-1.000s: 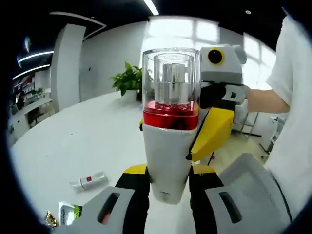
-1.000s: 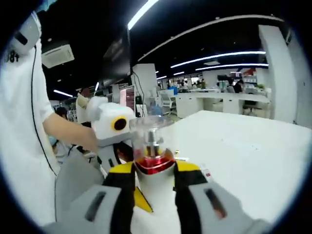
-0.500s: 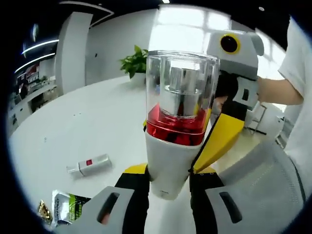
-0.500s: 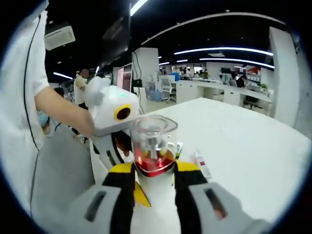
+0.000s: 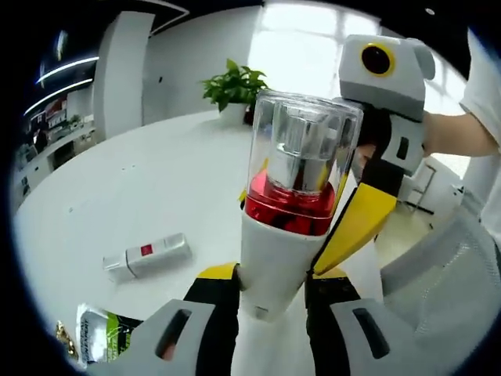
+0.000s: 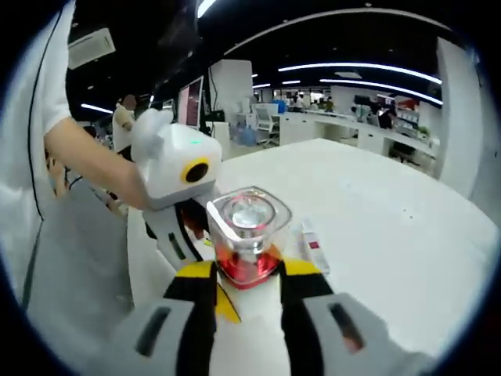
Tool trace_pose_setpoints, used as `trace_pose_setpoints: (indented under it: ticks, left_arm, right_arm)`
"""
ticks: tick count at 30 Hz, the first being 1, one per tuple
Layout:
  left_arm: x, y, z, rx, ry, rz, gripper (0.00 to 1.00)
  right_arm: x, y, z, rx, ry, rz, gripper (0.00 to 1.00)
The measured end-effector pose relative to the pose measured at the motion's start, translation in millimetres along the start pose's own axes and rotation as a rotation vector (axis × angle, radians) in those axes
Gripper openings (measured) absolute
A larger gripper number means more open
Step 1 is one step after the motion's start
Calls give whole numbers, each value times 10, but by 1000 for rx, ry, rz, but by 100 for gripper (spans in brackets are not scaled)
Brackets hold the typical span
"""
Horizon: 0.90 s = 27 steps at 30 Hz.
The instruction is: Arrange the skincare products in the storage area until every visible bottle or jar stands upright without overlapping.
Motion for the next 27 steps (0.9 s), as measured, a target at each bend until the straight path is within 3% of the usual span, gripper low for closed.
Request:
trace_pose_setpoints:
  ticks: [14,16,27]
  left_arm:
    - [56,280,-158,7,-6,-15,29]
    - [87,404,-195,9,-10,-18,29]
    - [172,522,-266,-6,4,-40,29]
  right_arm:
    - [12,-227,-162,-18,38,56,31]
    - [15,-268,-174,-25,41,58,31]
    - [17,-423,-216,-42,40,58,31]
Point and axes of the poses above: the point that each gripper's makers call its tool centre point, and the gripper's own axes: z roughly backward along the fingers, y roughly to its left, x roughly out of its top, the point moved 10 cm from there along z, roughly backward along the fingers, and after that the axes turned 5 degrees about z, right-handed, at the moved point
